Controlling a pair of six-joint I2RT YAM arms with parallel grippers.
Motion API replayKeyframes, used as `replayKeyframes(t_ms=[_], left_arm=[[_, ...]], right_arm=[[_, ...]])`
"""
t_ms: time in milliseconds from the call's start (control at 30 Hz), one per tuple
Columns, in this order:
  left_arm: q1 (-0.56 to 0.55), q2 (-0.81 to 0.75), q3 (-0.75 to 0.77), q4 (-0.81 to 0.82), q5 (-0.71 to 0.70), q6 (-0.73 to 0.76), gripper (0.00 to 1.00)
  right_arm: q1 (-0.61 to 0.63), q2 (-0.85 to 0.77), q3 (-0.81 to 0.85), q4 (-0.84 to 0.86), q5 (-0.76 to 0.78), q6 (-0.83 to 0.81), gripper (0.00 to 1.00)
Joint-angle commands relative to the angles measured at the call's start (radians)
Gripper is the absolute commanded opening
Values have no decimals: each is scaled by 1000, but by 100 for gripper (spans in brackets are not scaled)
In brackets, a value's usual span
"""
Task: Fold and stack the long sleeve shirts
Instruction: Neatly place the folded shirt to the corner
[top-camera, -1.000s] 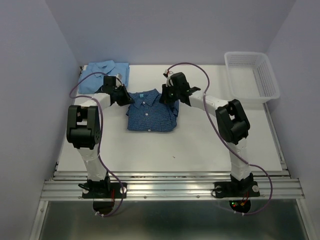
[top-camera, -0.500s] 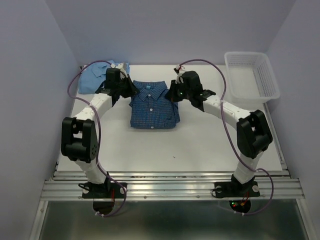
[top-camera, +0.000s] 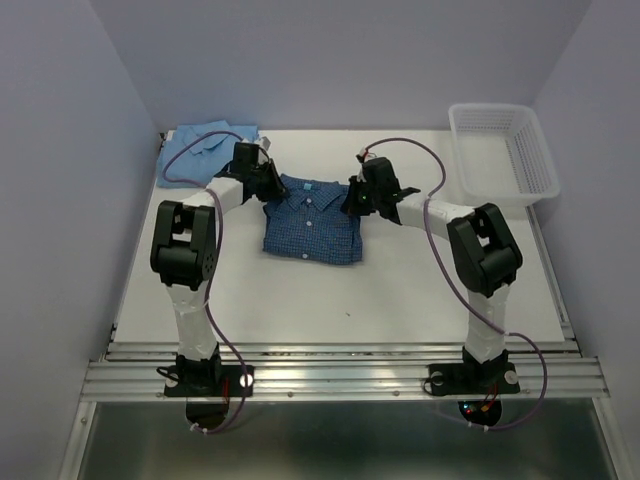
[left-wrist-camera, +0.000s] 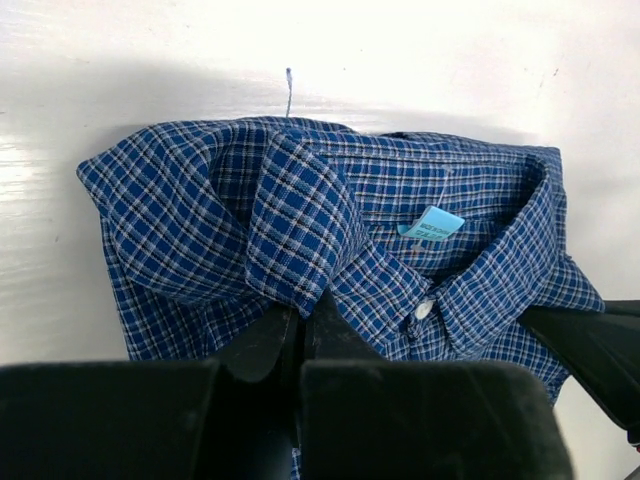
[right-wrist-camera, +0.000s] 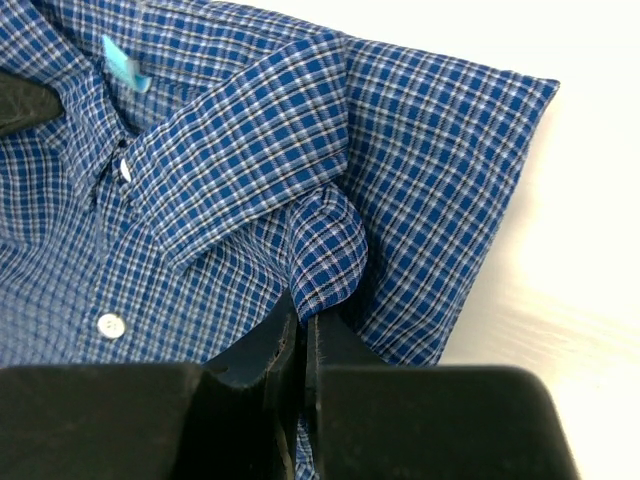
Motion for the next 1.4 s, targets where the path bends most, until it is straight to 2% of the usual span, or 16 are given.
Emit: replayKeyframes(t_ms=[0, 67, 100, 133, 267, 300, 367, 400, 433, 500, 533, 567, 733, 833, 1100, 1367], left_arm=[[24, 22, 70, 53, -57, 47, 13], [24, 33, 81, 47, -49, 53, 20], [24, 36, 89, 43, -45, 55, 28], [24, 32, 101, 38, -33, 61, 46], [24, -35, 110, -10, -6, 76, 70], [23, -55, 109, -22, 1, 81, 81], [23, -127, 92, -31, 6, 92, 87], [24, -153, 78, -31, 6, 96, 99], [23, -201, 46, -33, 3, 101, 99], [23, -238, 12, -49, -14, 119, 99], [24, -262, -23, -54, -13, 128, 99], [24, -270, -43, -59, -13, 134, 99], [26, -296, -218, 22, 159, 193, 99], [26, -283, -248, 69, 156, 193, 99], [24, -160, -176, 79, 170, 207, 99], [26, -5, -138, 50, 176, 222, 99]], right_arm=[[-34, 21, 31, -4, 155, -42, 1], [-34, 50, 43, -4, 145, -50, 3], [-43, 54, 59, -7, 135, -57, 6], [-43, 58, 66, -11, 122, -71, 20], [-43, 13, 91, -47, 122, -93, 36], [-43, -23, 94, -56, 122, -108, 41], [-43, -68, 91, -74, 122, -123, 48], [-43, -91, 83, -77, 105, -129, 53], [-43, -140, 61, -79, 76, -142, 64], [-43, -188, 30, -73, 50, -148, 77], [-43, -230, 13, -68, 27, -148, 93], [-43, -251, -21, -61, 19, -146, 100], [-43, -335, -94, -54, -13, -143, 100], [-43, -375, -130, -56, -38, -148, 100], [-43, -433, -176, -62, -69, -140, 100], [-43, -469, -196, -88, 51, -116, 100]])
